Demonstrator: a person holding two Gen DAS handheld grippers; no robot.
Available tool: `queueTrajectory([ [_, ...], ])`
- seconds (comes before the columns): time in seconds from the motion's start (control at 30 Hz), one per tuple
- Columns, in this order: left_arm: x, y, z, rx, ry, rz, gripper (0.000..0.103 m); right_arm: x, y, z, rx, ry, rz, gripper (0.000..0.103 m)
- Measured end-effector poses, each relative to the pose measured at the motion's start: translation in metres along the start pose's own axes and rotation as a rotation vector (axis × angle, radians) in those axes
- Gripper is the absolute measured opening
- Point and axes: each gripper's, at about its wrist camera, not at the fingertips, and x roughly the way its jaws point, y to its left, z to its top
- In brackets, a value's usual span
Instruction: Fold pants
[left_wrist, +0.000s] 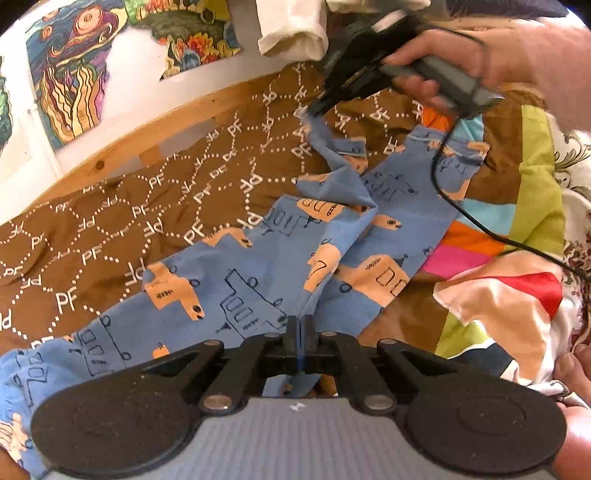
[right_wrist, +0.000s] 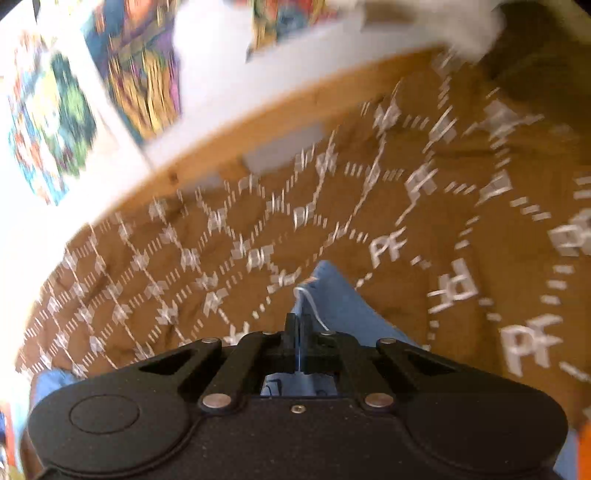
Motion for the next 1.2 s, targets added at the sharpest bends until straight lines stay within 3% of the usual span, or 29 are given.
queueTrajectory([
  [0.1,-0.007,0.007,0.001,-0.011,-0.006,-0.018,0.0,-0.07,-0.008,-0.021,0.096,-0.17,0.007,0.0],
  [0.17,-0.009,0.012,0.0,-0.019,0.002,-0.035,0.0,-0.117,-0.015,-0.045,0.166,-0.239,-0.043,0.0],
  [0.27,-0.006,0.017,-0.005,0.0,0.022,-0.096,0.0,-0.158,-0.027,-0.085,0.21,-0.227,-0.147,0.0],
  [0.4,0.001,0.016,-0.007,0.056,0.066,-0.192,0.006,-0.166,-0.058,-0.136,0.339,-0.148,-0.238,0.0],
  [0.43,0.001,0.018,-0.005,0.05,0.072,-0.213,0.011,-0.164,-0.064,-0.146,0.369,-0.135,-0.246,0.0],
  [0.53,0.003,0.034,0.01,-0.004,0.069,-0.294,0.051,-0.162,-0.065,-0.163,0.37,-0.125,-0.249,0.019],
  [0.63,0.019,0.052,0.043,-0.083,0.037,-0.352,0.059,-0.161,-0.061,-0.167,0.344,-0.134,-0.212,0.043],
  [0.8,0.09,0.053,0.122,-0.16,0.002,-0.476,0.071,-0.168,-0.068,-0.164,0.368,-0.175,-0.184,0.051],
  [0.87,0.126,0.044,0.155,-0.214,0.017,-0.501,0.09,-0.168,-0.07,-0.158,0.37,-0.199,-0.18,0.052],
  [1.03,0.203,0.017,0.211,-0.323,0.101,-0.644,0.09,-0.163,-0.082,-0.146,0.375,-0.189,-0.151,0.053],
  [1.2,0.242,-0.007,0.232,-0.222,0.222,-0.75,0.069,-0.16,-0.093,-0.147,0.432,-0.167,-0.14,0.051],
])
